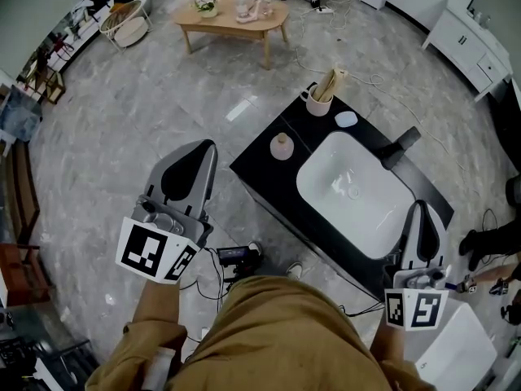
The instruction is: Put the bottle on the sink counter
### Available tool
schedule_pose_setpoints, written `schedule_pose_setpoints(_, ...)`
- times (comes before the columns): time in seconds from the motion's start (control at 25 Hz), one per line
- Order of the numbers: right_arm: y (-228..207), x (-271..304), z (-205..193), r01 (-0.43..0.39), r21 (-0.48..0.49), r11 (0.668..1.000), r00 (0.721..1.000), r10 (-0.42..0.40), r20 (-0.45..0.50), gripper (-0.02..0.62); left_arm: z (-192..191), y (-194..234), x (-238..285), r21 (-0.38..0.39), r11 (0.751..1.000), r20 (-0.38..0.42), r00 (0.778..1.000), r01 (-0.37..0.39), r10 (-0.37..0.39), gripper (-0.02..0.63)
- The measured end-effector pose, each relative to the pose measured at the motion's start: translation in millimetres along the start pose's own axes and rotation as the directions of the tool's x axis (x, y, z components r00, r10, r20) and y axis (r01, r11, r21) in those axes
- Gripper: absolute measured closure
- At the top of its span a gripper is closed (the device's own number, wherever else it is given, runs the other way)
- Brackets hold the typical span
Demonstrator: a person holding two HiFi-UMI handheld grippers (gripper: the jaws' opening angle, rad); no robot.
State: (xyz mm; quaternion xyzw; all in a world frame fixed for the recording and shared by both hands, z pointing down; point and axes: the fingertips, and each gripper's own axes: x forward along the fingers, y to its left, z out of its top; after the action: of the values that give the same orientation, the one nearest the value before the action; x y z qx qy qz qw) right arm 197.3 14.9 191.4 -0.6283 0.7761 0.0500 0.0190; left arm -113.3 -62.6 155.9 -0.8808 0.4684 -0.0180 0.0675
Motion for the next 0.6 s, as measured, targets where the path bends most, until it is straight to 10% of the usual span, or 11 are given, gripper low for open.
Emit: schedule_pose_setpoints(0.6,-28.8,-16.7,12.0,0.064,0.01,0.998,0.998,-0.064,0.019,0.591,21.5,0.1,-38.9,-0.022,0.998,0.025,0.998,-0.06,0.061,0.604)
